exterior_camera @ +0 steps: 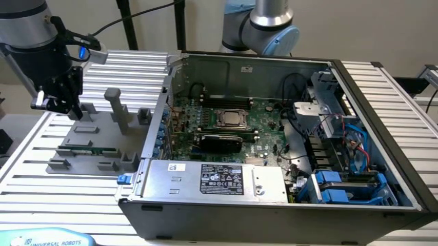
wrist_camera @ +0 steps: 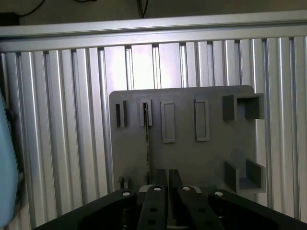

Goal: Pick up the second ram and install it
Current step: 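Pick up the second ram and move it above second insertion slot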

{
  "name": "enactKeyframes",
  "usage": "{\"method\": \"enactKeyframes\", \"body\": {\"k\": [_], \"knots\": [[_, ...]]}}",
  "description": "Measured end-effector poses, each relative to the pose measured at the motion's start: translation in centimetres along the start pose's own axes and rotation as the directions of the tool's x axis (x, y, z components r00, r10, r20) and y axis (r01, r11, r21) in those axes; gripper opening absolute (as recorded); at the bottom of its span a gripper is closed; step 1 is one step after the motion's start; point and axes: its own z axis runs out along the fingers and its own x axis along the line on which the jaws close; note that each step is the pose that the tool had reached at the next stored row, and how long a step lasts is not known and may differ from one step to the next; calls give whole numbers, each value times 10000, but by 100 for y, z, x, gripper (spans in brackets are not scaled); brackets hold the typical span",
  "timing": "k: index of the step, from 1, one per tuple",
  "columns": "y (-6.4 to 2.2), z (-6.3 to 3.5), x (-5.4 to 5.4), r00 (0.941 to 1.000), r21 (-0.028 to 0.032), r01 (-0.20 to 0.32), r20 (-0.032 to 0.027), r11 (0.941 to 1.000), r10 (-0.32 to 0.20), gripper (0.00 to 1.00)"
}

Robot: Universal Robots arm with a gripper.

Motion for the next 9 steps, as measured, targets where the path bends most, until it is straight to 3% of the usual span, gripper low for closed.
{"method": "enactKeyframes", "body": {"k": [4, 9], "knots": [[0, 1, 0, 10000, -1, 0, -1, 10000, 0, 36], [-2, 72, 2, 10000, 24, 2, 3, 10000, -2, 42]]}}
